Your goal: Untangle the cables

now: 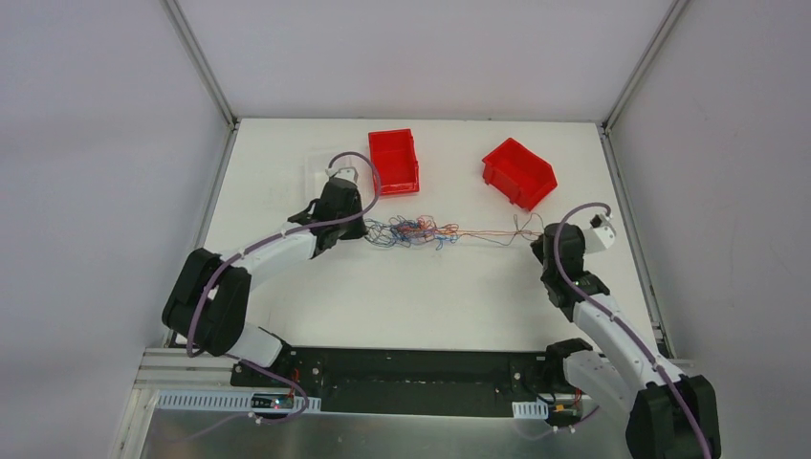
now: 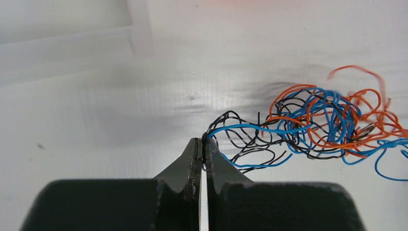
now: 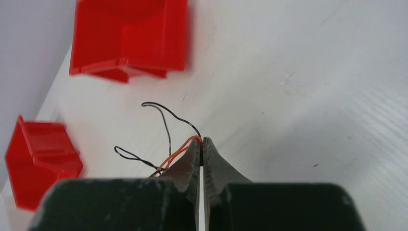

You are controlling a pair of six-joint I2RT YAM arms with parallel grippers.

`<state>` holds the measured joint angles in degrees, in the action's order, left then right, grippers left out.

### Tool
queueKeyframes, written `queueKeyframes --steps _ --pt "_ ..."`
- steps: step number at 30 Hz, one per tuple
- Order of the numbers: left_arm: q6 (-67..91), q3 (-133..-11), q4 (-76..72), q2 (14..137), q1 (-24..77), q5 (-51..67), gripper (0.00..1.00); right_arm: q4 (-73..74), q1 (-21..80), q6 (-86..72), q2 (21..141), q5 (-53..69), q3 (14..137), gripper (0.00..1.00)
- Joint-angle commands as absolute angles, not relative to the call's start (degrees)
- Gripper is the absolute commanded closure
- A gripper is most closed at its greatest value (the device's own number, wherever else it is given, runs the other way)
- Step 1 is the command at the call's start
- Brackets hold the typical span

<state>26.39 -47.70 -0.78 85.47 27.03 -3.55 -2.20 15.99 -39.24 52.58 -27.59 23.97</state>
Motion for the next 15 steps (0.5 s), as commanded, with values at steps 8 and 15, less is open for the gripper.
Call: queueKeyframes --steps 8,15 --pt "29.3 -40.3 1.3 71.2 26.1 -24.0 1.0 4.3 11.8 -44.5 37.7 -44.9 19.4 1.0" --pt "22.8 -39.0 -10.1 73.0 26.4 0.6 0.95 -6.7 11.9 -31.4 42.4 -18.7 21.2 0.96"
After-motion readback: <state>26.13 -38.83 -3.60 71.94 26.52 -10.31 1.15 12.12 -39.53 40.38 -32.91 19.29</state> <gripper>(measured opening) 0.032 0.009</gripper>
